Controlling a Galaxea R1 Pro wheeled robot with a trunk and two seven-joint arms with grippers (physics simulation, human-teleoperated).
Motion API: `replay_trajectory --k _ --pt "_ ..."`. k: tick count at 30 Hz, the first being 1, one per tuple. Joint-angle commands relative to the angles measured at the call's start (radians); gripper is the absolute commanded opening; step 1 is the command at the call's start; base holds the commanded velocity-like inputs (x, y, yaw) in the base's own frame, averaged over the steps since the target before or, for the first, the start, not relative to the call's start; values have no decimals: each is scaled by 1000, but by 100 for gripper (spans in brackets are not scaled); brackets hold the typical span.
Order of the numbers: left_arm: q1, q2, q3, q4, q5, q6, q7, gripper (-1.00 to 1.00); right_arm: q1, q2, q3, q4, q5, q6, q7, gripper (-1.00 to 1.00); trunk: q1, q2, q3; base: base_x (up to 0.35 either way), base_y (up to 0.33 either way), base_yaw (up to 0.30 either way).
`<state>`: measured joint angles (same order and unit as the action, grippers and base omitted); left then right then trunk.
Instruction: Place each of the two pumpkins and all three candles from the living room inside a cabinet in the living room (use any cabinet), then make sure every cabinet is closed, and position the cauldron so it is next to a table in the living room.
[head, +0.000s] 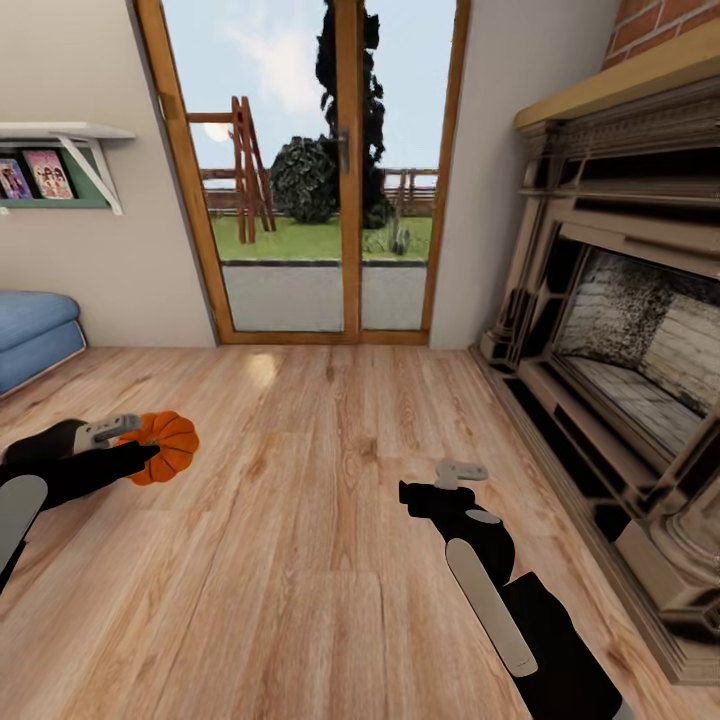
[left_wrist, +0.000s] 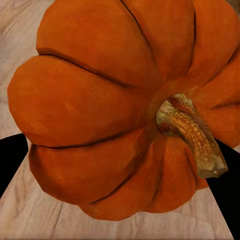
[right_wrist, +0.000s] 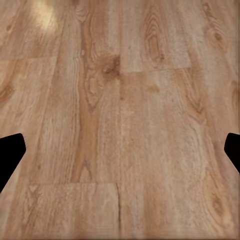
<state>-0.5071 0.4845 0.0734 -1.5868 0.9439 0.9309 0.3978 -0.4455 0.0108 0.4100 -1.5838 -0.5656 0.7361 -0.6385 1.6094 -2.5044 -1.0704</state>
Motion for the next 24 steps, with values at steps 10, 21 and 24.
replay_trajectory --k 10,21,24 --pt "-1 0 0 -2 10 3 11 -100 -1 0 1 -1 -10 2 -10 100 -5 2 38 -75 -21 0" --pt "-1 0 -1 -3 10 4 12 -100 -1 0 1 -1 -10 2 -10 100 -13 10 80 -157 -99 67" --pt "-1 0 0 -3 10 5 12 -100 -1 0 1 -1 -10 2 -10 100 -24 31 89 -17 -12 217"
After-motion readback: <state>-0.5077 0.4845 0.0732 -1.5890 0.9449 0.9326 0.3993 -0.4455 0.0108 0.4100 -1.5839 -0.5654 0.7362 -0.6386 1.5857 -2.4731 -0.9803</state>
